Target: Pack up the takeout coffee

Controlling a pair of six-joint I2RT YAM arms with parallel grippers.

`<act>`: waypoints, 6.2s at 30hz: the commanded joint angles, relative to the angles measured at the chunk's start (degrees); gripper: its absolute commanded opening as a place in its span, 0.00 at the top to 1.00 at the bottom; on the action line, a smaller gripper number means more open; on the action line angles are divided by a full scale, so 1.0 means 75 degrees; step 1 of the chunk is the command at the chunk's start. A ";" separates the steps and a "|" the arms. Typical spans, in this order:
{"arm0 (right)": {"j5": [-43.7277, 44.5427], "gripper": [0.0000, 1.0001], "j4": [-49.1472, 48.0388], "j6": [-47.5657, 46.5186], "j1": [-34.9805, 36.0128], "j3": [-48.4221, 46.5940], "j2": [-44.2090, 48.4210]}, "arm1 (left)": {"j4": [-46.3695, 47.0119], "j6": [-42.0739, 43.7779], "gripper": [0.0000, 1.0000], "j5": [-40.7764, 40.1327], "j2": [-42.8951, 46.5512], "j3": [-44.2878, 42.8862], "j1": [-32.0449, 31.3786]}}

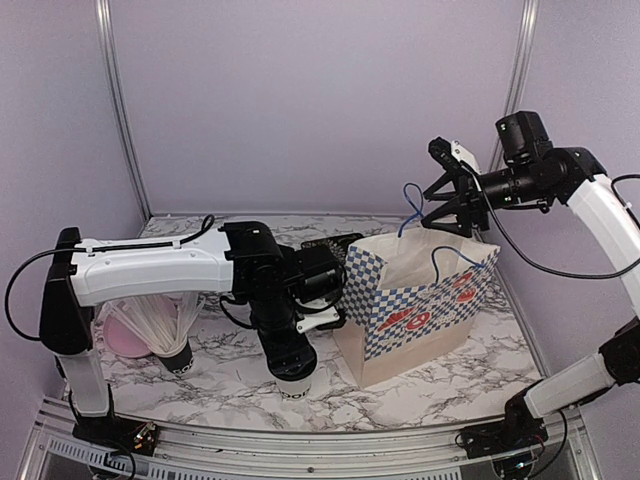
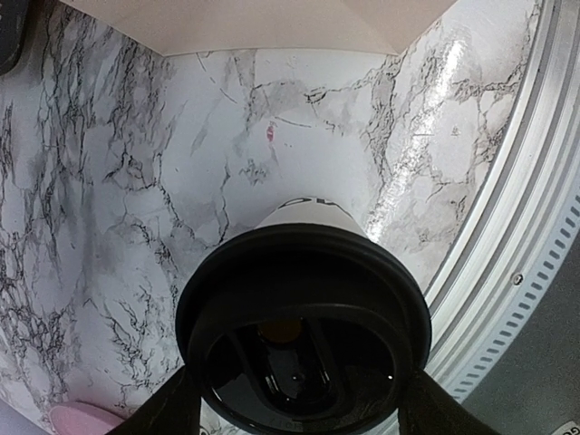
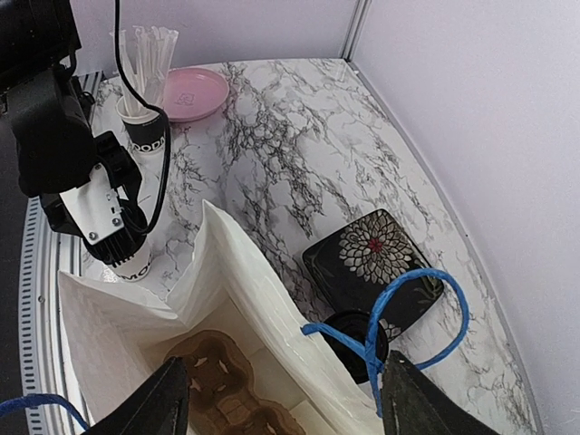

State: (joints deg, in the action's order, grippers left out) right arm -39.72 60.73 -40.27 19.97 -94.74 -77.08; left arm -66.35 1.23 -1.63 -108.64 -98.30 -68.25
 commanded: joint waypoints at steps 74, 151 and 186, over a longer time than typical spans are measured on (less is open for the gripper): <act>0.0483 0.97 0.1066 0.0225 0.1097 -0.0806 -0.1032 | 0.0692 0.1797 0.44 -0.2597 -0.0426 -0.4685 -0.0963; -0.0234 0.54 -0.1219 0.0225 0.0859 0.1605 -0.4531 | 0.1858 0.3307 0.49 -0.5514 0.0052 -0.0337 -0.3190; -0.1166 0.54 -0.0435 -0.0334 0.1225 0.1644 -0.4919 | 0.3572 0.4447 0.50 -0.6333 -0.0085 0.1305 -0.3086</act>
State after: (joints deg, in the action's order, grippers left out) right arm -46.52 55.37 -41.25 27.81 -82.21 -112.95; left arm -41.19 33.43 -46.72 -109.45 -90.21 -91.81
